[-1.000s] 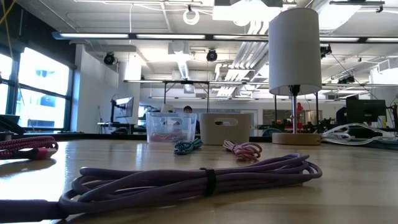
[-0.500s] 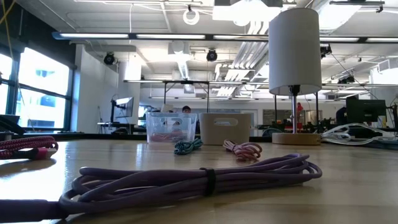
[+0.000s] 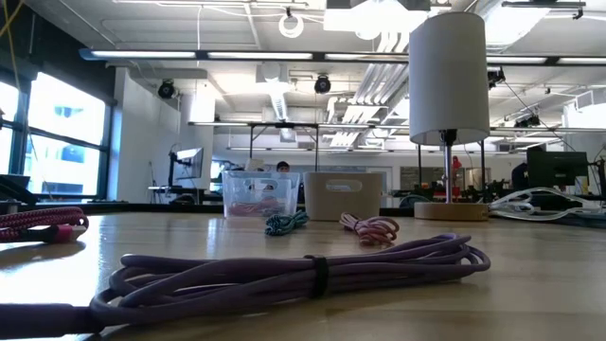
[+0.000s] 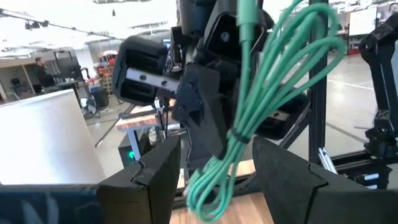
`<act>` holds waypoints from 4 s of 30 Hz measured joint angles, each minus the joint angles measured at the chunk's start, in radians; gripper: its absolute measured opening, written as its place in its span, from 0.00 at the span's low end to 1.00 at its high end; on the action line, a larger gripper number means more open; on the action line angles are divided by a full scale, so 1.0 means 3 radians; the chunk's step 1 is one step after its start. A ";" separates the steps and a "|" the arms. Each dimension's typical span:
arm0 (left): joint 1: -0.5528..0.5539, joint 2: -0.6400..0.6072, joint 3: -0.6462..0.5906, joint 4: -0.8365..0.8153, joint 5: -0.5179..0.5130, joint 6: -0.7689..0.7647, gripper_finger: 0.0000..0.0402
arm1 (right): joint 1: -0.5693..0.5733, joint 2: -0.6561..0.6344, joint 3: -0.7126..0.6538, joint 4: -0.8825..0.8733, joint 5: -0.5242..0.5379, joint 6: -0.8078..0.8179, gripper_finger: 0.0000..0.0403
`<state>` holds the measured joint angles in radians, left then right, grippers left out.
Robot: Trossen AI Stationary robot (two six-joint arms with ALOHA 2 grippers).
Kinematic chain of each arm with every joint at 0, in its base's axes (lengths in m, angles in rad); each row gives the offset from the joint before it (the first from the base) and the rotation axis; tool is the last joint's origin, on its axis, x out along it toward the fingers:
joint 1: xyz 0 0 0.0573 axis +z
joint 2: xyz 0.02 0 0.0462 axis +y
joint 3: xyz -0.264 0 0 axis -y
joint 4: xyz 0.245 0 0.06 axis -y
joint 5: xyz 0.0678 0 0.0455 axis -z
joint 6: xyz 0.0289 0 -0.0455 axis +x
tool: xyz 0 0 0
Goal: Pick & Place USB Port
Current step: Put the green cable into the transparent bin
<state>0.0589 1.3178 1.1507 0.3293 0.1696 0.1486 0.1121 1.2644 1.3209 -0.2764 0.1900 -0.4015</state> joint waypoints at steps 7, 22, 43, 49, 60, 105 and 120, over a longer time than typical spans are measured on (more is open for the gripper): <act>0.0000 0.0034 0.0000 0.0028 0.0015 -0.0075 0.49 | -0.0101 0.0005 0.0000 0.0026 -0.0084 -0.0001 0.02; 0.0000 0.0061 0.0003 0.0037 0.0086 -0.0079 0.49 | -0.0209 0.0229 0.0001 0.0151 -0.0307 -0.0012 0.02; 0.0003 0.0015 -0.0003 -0.0210 -0.0081 0.0306 0.05 | -0.0203 0.0247 0.0000 0.0213 -0.0118 0.0041 0.16; 0.0002 -0.0272 -0.0001 -0.0704 -0.0213 0.0535 0.05 | -0.0175 0.0232 0.0000 0.0166 0.0108 0.0167 0.31; 0.0001 -0.0785 0.0004 -0.2313 -0.1062 0.2089 0.05 | -0.0154 -0.0077 0.0000 -0.0059 0.0179 0.0465 0.45; 0.1418 0.1459 0.0877 -0.3807 -0.1642 0.5713 0.04 | 0.0043 -0.0267 0.0001 -0.0413 0.0143 0.1320 0.44; 0.1419 0.1517 0.0884 -0.3732 -0.1405 0.5553 0.07 | 0.0040 -0.0267 0.0001 -0.0426 0.0154 0.1198 0.44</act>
<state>0.4847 1.7729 1.4158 -0.7905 -0.2520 1.8144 0.1242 1.1843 1.3212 -0.4041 0.2363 -0.0420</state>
